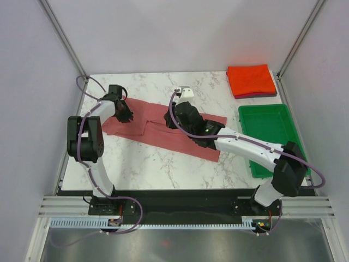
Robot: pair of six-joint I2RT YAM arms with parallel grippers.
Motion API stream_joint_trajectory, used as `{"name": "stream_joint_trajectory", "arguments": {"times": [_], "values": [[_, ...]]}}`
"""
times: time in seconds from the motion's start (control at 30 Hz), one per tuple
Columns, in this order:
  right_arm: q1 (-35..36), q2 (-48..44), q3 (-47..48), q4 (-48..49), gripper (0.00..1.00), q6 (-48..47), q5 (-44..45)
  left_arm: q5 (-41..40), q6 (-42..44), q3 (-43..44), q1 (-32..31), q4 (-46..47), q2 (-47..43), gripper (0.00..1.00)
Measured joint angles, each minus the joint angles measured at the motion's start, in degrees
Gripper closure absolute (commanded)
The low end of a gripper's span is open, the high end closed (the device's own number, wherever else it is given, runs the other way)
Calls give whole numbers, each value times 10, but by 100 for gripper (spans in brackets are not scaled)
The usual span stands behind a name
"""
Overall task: Fold and stack the t-shirts
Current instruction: Fold the tshirt
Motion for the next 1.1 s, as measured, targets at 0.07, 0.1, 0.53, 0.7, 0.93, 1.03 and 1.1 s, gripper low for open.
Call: {"name": "stream_joint_trajectory", "arguments": {"times": [0.07, 0.1, 0.53, 0.7, 0.93, 1.03, 1.1], "values": [[-5, -33, -25, -3, 70, -3, 9, 0, -4, 1, -5, 2, 28, 73], [-8, -44, -36, -4, 69, -5, 11, 0, -6, 3, -6, 3, 41, 73], [-83, -133, -127, -37, 69, -17, 59, 73, -13, 314, -7, 6, 257, 75], [-103, -143, -127, -57, 68, -33, 77, 139, -14, 430, -9, 9, 326, 72], [-105, -197, -129, -105, 64, -54, 73, 164, -10, 367, -36, 19, 224, 70], [-110, -227, -133, -123, 64, -55, 71, 164, -10, 291, -53, 31, 119, 73], [-116, -242, -138, -138, 65, -55, 61, 167, -11, 253, -67, 39, 50, 83]]}}
